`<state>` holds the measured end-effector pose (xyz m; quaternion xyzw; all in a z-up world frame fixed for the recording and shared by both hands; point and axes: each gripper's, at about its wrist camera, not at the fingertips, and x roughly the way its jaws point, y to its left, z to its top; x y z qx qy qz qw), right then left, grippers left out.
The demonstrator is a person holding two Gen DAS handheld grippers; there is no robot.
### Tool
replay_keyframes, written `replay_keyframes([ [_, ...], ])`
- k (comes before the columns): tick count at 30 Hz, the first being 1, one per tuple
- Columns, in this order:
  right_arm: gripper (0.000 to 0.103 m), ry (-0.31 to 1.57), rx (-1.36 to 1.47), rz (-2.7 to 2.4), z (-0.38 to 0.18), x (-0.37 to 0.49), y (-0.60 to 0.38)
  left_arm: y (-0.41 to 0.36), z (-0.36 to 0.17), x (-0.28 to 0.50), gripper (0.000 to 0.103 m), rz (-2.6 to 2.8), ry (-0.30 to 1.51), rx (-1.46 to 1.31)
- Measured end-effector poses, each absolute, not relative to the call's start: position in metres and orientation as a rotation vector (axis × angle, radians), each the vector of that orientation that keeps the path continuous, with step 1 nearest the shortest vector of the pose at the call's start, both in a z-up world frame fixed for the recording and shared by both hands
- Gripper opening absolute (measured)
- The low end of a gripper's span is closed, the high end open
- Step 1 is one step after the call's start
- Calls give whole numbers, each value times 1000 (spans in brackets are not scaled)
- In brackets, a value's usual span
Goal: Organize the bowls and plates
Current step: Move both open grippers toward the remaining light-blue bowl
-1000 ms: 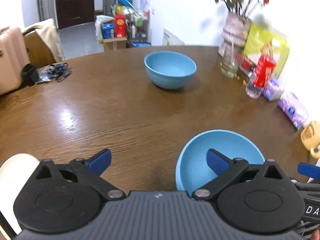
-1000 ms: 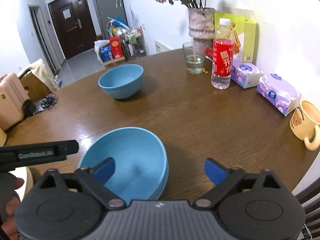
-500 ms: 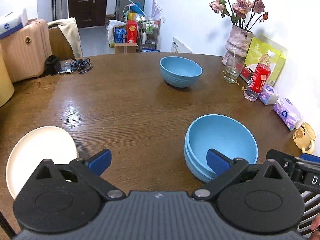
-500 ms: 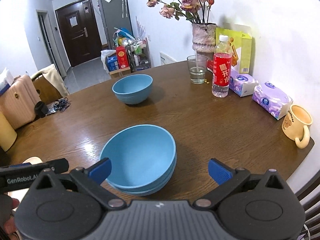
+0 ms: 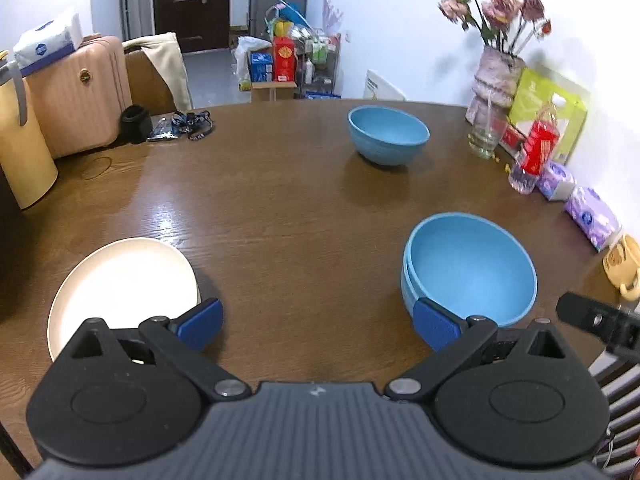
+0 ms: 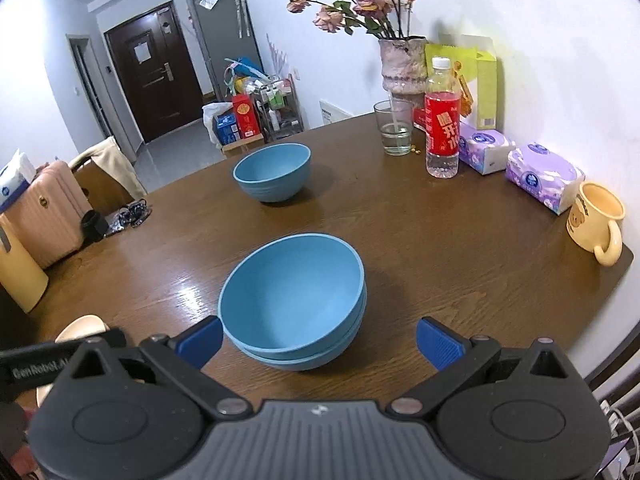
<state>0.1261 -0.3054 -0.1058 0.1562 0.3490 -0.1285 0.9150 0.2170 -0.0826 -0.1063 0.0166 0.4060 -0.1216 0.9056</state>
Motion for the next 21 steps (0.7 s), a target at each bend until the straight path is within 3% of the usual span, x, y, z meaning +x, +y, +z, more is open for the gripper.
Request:
replay_keyframes([
  [21,103,719,364,-294,-92,165,-301,-56,-83,264,103,-277,808,16],
])
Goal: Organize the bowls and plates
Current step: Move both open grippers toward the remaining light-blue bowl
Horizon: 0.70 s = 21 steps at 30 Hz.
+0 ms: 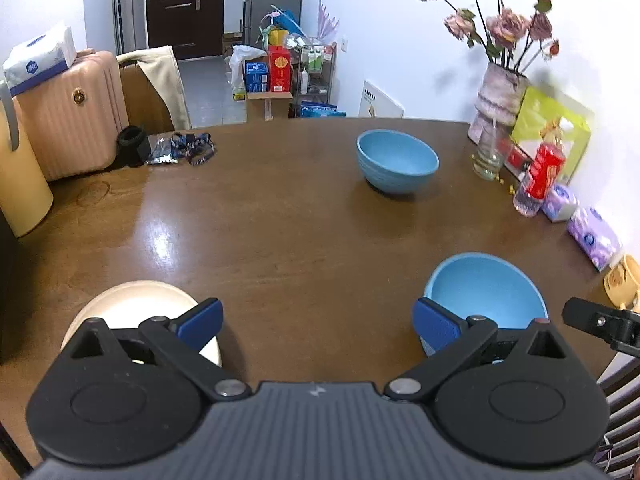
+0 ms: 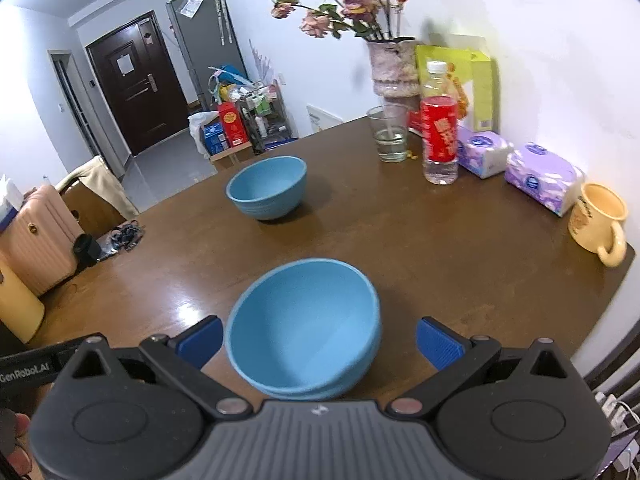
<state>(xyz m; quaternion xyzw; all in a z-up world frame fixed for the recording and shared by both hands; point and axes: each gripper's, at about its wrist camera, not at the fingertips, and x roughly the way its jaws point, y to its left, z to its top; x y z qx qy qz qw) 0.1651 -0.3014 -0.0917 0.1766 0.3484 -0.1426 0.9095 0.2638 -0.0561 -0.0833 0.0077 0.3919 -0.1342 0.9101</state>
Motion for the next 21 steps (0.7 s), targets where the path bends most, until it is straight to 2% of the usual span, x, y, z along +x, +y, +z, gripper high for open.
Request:
replay_keyframes([
  [11,103,791,365,-265,-69,239,-292,-29,-62,330,103,-304,783,-20],
  [21,102,828,334,-305,-44,303,-305,-48,-45,396,103,-326,792,-17],
])
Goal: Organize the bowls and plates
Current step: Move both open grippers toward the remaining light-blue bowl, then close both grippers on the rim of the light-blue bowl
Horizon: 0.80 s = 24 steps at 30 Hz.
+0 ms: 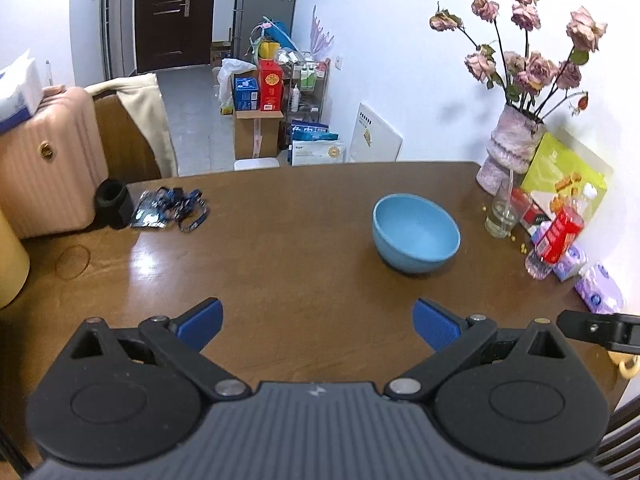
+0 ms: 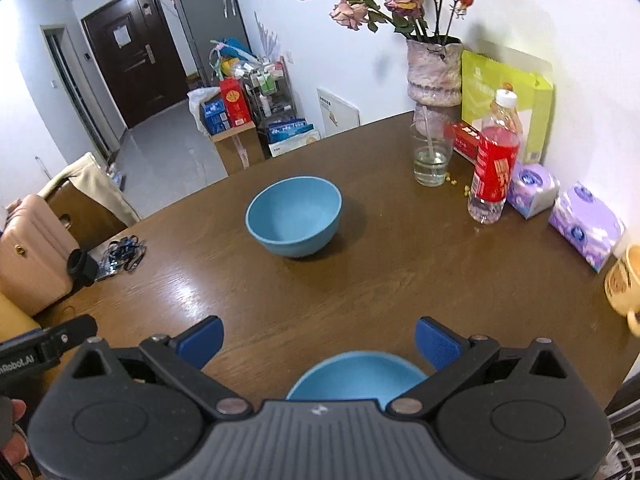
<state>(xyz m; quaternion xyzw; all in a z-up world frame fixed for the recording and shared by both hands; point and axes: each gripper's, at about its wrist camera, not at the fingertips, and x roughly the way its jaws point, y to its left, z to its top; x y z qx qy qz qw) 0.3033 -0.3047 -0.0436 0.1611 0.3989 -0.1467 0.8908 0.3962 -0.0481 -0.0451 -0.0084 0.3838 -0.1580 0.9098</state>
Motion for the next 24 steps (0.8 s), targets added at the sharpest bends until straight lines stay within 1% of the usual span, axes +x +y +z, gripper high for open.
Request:
replay_keyframes([
  [2,100,843,330,-303,-40,319,-311,-54,-42,408,103,-322,787,-25],
  [3,97,849,328,-297,-38,329,-314,-57,-40,413,103,-316,785,-26],
  [11,89,918,341,-254,-38,417,-349,-85,-31,471,103,-226,812,-61],
  [14,81,967,392,-257,-52,454,-365,-95,-33,491,103,-193,828,-61],
  [15,76,988,414,-262,-60,467,-371,-97,-35,497,103,-184,838,-60],
  [18,69,1038,440,-292,-86,501,-385,-106,-44,517,103,-155,872,-54],
  [24,66,1120,450,-372,-131,543,-407,-121,-73,554,103,-115,957,-8],
])
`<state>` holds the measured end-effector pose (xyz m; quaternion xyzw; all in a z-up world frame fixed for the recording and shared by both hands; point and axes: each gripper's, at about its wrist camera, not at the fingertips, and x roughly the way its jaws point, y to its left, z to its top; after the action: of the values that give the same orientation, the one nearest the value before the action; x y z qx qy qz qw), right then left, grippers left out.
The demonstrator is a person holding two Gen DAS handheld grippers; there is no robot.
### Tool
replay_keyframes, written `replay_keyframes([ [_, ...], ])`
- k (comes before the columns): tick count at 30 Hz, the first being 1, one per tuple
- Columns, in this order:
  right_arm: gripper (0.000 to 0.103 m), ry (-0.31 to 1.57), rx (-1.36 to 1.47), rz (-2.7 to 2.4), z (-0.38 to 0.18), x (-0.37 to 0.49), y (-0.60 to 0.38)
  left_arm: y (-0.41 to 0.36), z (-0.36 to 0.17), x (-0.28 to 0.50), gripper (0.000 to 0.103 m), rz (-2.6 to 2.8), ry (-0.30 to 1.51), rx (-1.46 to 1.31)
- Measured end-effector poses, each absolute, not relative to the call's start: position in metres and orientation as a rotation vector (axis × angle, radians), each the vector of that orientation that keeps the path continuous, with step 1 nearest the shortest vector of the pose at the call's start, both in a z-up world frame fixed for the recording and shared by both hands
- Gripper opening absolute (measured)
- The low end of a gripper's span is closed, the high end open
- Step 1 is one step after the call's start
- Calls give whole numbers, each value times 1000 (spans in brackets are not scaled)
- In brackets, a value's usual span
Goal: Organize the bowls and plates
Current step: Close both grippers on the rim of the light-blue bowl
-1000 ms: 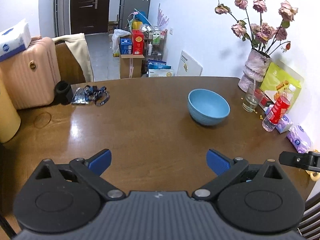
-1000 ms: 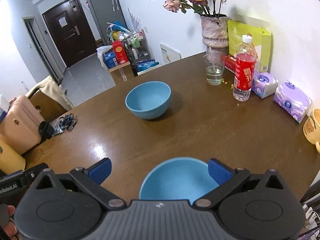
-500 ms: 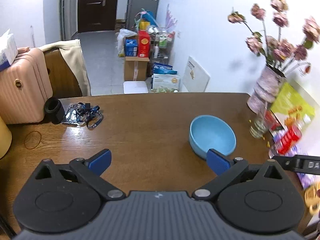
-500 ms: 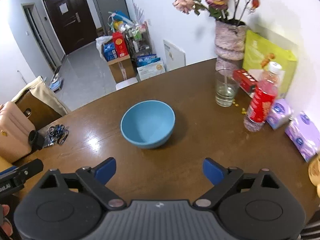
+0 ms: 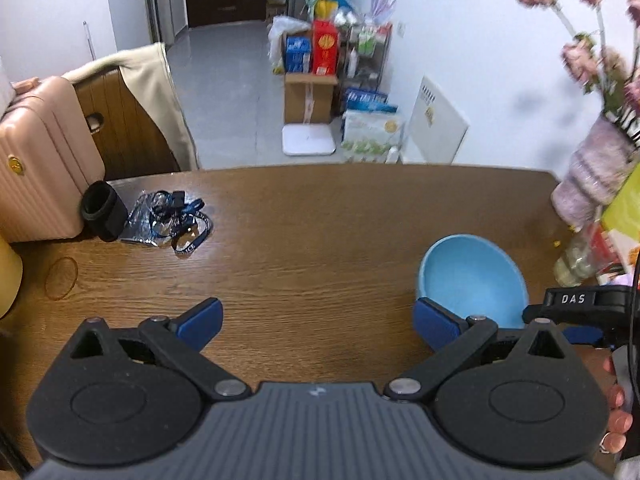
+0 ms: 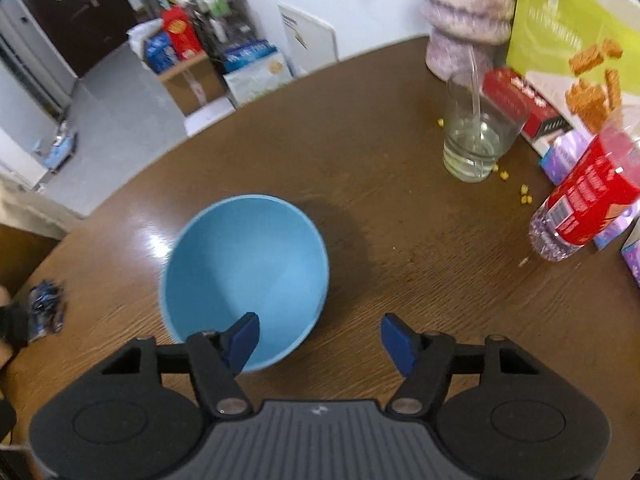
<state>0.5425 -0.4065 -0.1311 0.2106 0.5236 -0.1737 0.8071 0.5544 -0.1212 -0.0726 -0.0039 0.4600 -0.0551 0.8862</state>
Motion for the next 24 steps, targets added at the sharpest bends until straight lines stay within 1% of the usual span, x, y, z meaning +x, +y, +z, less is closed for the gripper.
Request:
replay_keyframes([
  [3,63,1143,463,-398,-150,556,-415,-130,-85,571,103,-101,990,7],
  [8,54,1162,501,-414,-177,572,-423,-151,-104,592,103,-108,1024,25],
  [9,50,1161,515,-412,-182,574,-425,-156,-108,595,103,-110,1033,28],
  [10,43,1161,531,-411,-187,576,-427,-161,-113,598,103,-112,1044,30],
  [11,38,1162,546,-408,-192,577,-428,-165,-117,602,103,-116,1053,29],
  [13,19,1164,587,-401,-201,579,-431,-173,-124,607,103,-126,1066,27],
  [16,7,1153,612,-389,-210,581,-432,-186,-134,616,103,-140,1080,29],
  [24,6,1129,598,-388,-215,584,-432,-220,-165,637,103,-173,1109,28],
])
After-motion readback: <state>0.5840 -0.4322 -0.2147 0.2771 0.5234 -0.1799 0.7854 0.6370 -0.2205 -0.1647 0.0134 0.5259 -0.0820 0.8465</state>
